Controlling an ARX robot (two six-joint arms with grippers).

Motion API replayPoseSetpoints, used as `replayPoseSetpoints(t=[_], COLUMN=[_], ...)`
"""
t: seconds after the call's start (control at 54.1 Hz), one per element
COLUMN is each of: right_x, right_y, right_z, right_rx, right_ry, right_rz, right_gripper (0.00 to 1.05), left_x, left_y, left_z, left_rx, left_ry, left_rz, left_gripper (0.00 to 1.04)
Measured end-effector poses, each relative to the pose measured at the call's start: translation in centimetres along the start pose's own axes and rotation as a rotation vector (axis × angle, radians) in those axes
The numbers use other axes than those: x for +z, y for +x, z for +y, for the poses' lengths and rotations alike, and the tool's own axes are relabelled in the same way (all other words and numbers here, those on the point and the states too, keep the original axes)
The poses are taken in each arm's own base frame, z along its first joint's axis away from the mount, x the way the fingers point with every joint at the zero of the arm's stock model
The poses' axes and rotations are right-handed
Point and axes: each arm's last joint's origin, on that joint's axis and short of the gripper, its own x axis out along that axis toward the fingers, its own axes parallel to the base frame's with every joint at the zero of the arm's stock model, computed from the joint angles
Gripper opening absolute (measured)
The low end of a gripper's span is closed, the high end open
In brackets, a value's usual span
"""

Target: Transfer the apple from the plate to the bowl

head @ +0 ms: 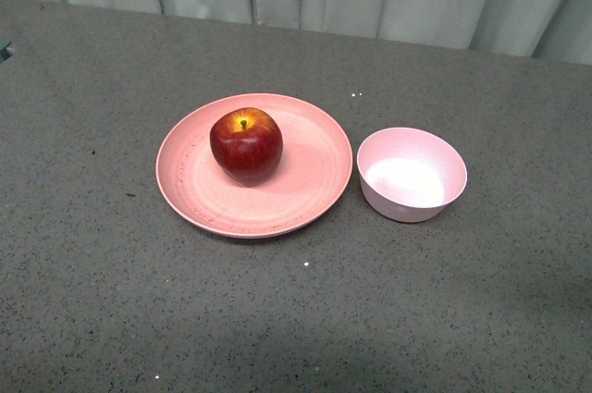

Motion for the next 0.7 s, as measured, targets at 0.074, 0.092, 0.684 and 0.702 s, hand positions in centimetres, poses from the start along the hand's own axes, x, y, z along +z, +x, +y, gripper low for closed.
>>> replayPoseSetpoints(t=[0.074,0.092,0.684,0.702], right_x=[-0.1,-0.1,0.3,0.3], right_y=[-0.9,-1.1,-4.9,-4.9], right_z=[-0.4,-0.4,-1.6,-1.6], right_rx=[-0.003,-0.003,-0.004,-0.004], right_ry=[0.001,0.001,0.003,0.003], right_rz=[0.004,0.003,-0.012,-0.013], right_gripper=[0.01,0.01,0.01,0.01], left_x=[0.0,0.0,0.0,0.0], left_y=[0.0,0.0,0.0,0.0], left_z=[0.0,0.0,0.0,0.0], left_rx=[0.0,0.0,0.0,0.0], left_ry=[0.0,0.0,0.0,0.0], left_rz=[0.0,0.0,0.0,0.0], left_gripper=[0.98,0.98,0.98,0.98])
